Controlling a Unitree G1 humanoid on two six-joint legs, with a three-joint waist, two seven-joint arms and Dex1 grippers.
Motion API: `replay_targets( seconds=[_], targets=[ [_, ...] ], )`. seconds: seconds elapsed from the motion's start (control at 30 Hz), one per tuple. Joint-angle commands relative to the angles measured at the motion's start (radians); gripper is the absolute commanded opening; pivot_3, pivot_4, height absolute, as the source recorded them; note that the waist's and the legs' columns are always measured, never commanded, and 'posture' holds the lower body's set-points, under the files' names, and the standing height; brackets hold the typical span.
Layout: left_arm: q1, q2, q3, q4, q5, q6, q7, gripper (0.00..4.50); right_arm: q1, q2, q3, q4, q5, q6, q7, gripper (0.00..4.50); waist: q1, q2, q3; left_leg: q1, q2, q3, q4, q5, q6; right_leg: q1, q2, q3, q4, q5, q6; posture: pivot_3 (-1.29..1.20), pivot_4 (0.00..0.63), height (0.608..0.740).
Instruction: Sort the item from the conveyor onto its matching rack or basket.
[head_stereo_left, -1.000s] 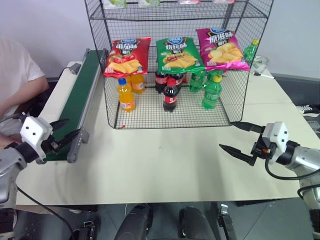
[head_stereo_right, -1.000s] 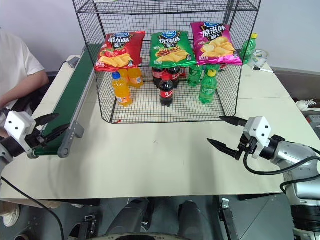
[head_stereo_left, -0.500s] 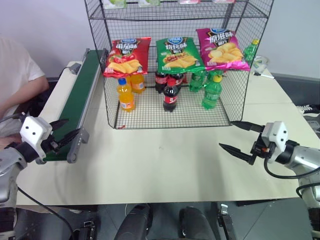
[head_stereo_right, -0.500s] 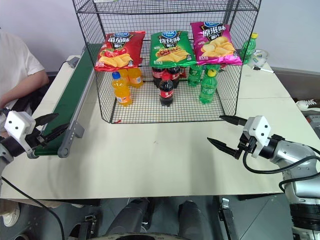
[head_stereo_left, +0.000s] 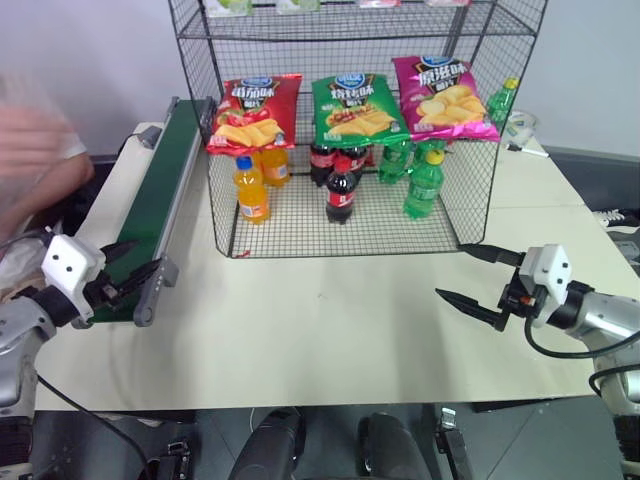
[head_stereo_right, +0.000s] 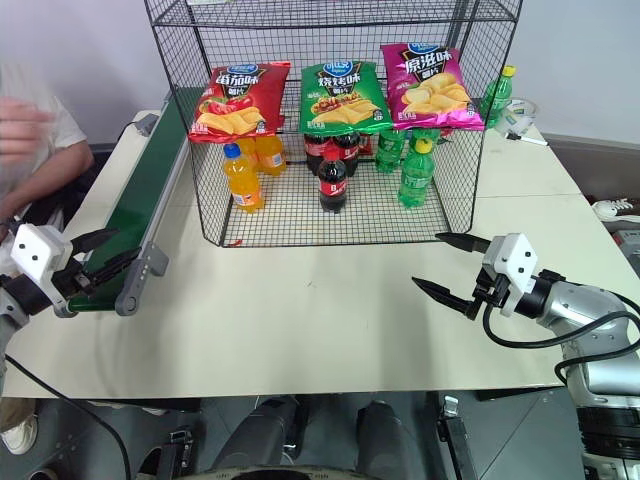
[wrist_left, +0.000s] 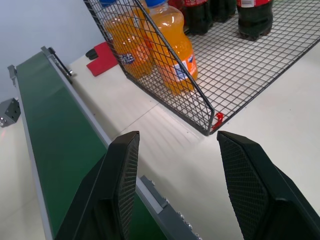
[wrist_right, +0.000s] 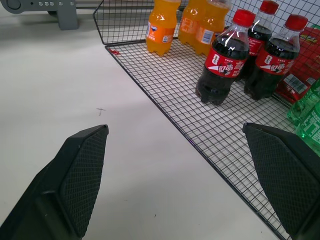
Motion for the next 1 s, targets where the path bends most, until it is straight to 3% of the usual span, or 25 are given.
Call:
replay_targets(
  seconds=[0.03, 1.0],
  targets=[
    [-0.005, 0.003, 0.023, -0.011, -0.004, -0.02, 0.012, 2.57, -0.019, 0.004, -0.008, -0.004, 0.004, -0.02, -0.002, 4.5, 0.0, 0.0, 0.0, 0.0, 0.0, 0.0, 0.0, 0.0, 0.0, 0.0, 0.0, 0.0, 0.0, 0.0, 0.0, 0.0, 0.15, 0.74],
    [-0.003, -0.037, 0.004, -0.059, -0.063, 0.047, -0.011, 2.57, -0.037, -0.007, -0.013, 0.006, -0.001, -0.022, 0.005, 4.5, 0.0, 0.0, 0.0, 0.0, 0.0, 0.0, -0.001, 0.0, 0.0, 0.0, 0.0, 0.0, -0.001, 0.0, 0.0, 0.0, 0.15, 0.74]
  ],
)
